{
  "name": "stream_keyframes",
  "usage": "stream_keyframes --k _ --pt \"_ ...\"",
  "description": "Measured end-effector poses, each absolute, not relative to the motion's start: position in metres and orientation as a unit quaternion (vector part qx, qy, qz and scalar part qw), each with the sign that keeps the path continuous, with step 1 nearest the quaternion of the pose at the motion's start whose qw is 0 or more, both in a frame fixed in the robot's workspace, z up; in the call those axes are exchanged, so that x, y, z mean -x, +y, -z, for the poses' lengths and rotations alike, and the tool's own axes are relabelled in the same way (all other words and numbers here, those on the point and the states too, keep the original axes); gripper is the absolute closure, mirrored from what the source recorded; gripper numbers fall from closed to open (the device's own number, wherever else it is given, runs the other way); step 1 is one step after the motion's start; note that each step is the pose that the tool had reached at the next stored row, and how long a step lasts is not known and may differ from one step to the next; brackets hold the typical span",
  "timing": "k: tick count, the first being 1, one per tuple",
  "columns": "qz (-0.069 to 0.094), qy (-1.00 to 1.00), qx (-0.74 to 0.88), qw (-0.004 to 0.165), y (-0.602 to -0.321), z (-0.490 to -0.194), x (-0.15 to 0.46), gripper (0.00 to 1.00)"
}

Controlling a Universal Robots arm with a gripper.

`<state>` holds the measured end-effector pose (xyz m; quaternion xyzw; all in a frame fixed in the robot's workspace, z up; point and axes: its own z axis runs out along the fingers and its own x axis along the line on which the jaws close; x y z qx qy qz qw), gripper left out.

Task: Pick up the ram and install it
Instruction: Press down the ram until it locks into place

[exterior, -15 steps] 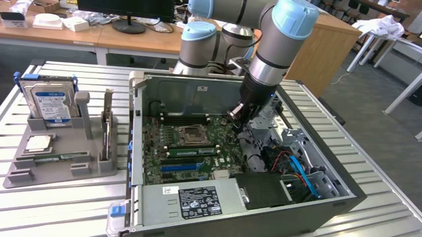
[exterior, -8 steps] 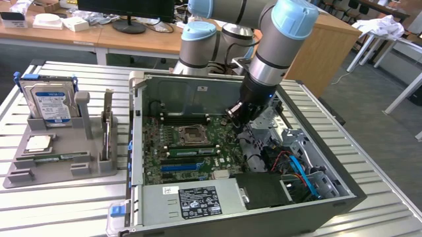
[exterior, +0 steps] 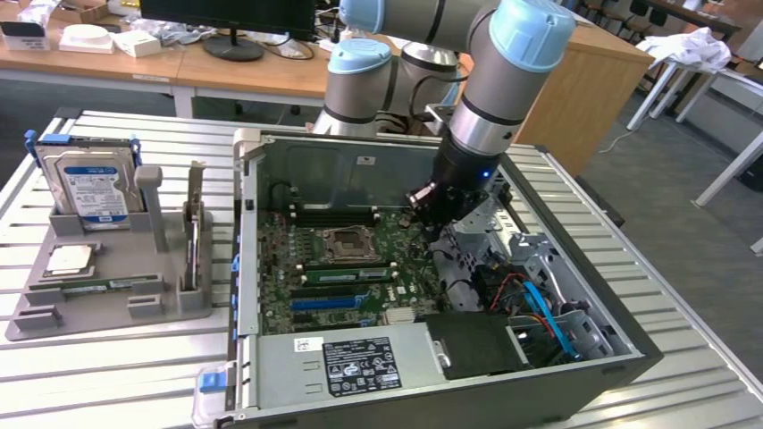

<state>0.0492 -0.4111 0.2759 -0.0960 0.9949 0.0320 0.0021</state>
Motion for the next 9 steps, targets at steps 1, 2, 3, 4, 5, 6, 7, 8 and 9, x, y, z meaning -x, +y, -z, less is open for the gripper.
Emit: stream_keyframes --k 1,2,3,4,5,6,7,8,9 --pt "-0.032 0.996 0.087 0.002 -0.4111 -0.2759 -0.0492 0.9" --pt "-0.032 0.996 0.077 0.003 -0.4111 -0.2758 -0.0492 0.9" --pt "-0.032 0.997 0.068 0.003 -0.4111 -0.2758 -0.0492 0.9" --pt "-0.032 0.998 0.06 0.003 -0.4111 -0.2757 -0.0493 0.9" --pt "-0.032 0.998 0.051 0.004 -0.4111 -0.2757 -0.0492 0.9" --pt "-0.032 0.999 0.043 0.004 -0.4111 -0.2757 -0.0492 0.9" --pt "-0.032 0.999 0.034 0.004 -0.4111 -0.2757 -0.0493 0.9" --pt "-0.032 0.999 0.025 0.004 -0.4111 -0.2757 -0.0493 0.9" --pt "-0.032 0.999 0.016 0.005 -0.4111 -0.2757 -0.0492 0.9"
